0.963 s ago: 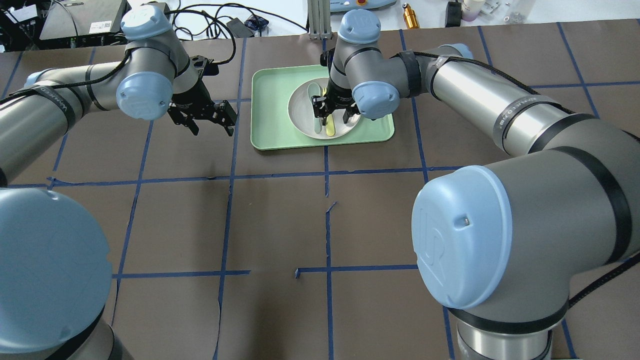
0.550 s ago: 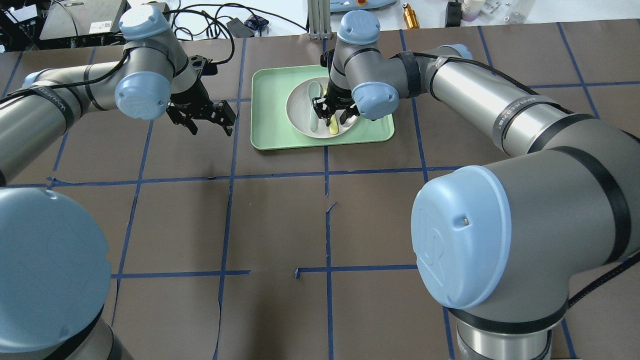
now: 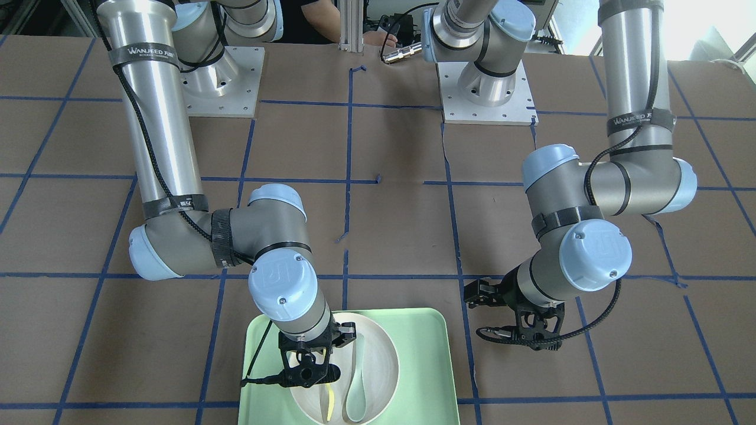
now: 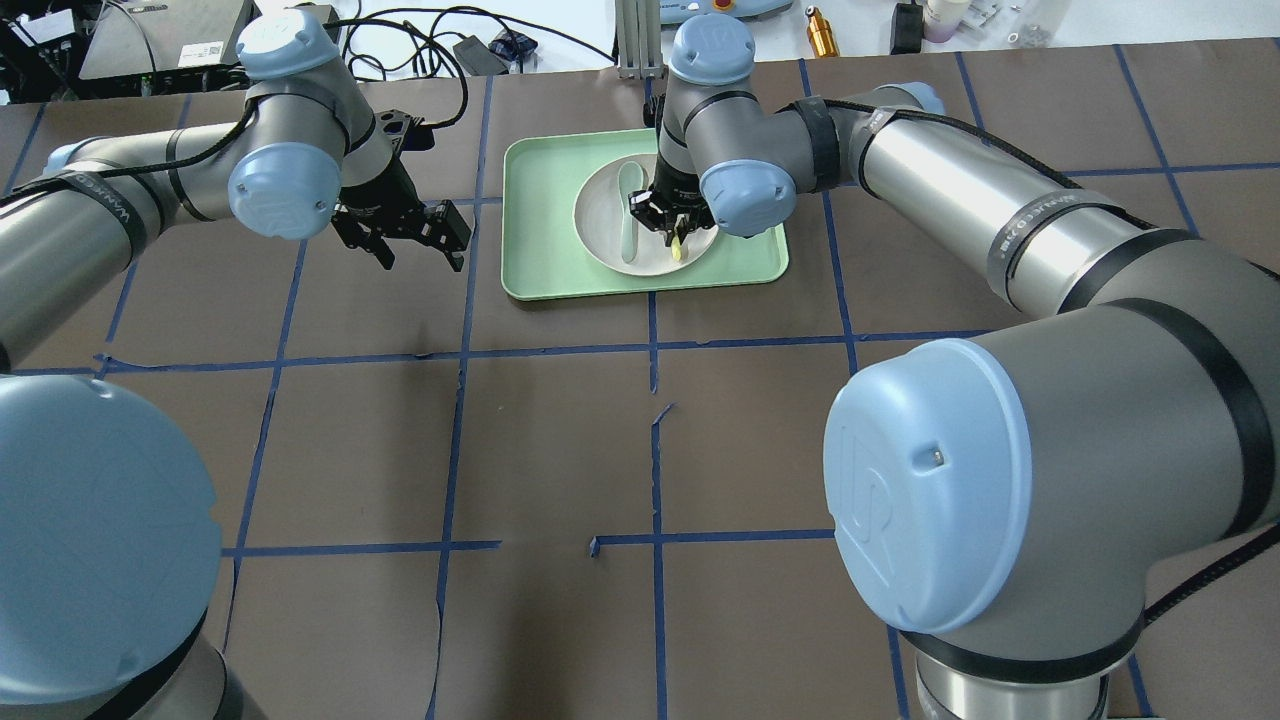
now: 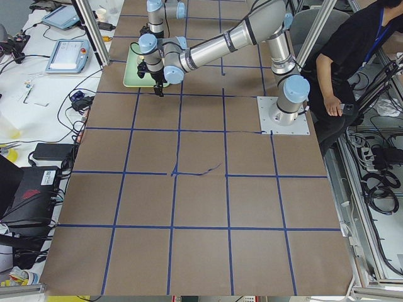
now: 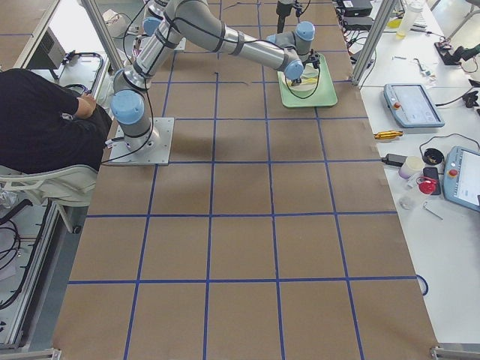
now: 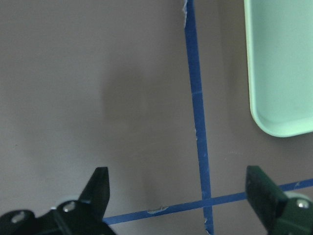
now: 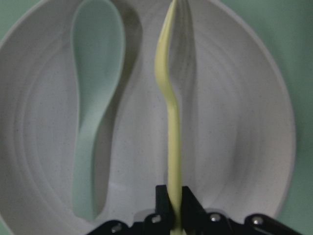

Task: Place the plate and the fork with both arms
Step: 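Lift the fork with the right gripper and set it on the tray beside the plate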

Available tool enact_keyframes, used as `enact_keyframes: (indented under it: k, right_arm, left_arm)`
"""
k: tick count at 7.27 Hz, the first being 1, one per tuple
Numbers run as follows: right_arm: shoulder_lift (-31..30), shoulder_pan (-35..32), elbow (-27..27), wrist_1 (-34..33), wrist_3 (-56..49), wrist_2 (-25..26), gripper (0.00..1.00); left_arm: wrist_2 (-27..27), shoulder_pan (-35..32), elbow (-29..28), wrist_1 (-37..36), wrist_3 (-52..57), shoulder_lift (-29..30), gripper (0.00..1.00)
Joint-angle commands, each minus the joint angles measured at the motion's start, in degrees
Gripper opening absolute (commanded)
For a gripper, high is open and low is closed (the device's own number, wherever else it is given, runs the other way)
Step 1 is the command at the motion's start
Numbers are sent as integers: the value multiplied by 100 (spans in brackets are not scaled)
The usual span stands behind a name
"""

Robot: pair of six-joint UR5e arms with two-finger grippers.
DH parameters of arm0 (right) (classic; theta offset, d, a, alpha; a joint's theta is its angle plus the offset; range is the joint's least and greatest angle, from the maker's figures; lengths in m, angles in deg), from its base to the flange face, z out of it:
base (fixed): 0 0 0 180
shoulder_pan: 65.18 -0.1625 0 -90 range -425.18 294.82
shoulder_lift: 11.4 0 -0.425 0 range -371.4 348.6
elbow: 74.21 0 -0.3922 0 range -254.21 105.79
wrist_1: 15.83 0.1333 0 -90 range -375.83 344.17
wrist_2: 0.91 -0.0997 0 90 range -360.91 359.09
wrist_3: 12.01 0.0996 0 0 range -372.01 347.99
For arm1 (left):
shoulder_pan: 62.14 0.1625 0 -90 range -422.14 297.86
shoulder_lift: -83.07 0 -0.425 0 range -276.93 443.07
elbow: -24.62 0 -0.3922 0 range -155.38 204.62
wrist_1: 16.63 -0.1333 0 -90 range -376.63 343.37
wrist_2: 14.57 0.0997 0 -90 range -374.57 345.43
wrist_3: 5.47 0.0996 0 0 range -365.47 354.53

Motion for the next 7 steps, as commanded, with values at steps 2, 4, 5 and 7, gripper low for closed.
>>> enact_keyframes:
  k: [2, 4, 5, 7]
  right_arm:
    - [-390, 6, -9, 61, 519, 196, 0]
    - [-470, 145, -36, 52, 390, 748, 0]
    - [-461, 294, 42, 43, 206, 811, 0]
    - [-287, 349, 61, 43, 204, 1257, 0]
  left_arm:
    - [0, 6, -1, -3, 1, 0, 100]
    - [-26, 6, 8, 6, -8, 9, 100]
    - [-70, 6, 8, 6, -16, 0, 100]
    - [-70, 6, -1, 6, -16, 17, 100]
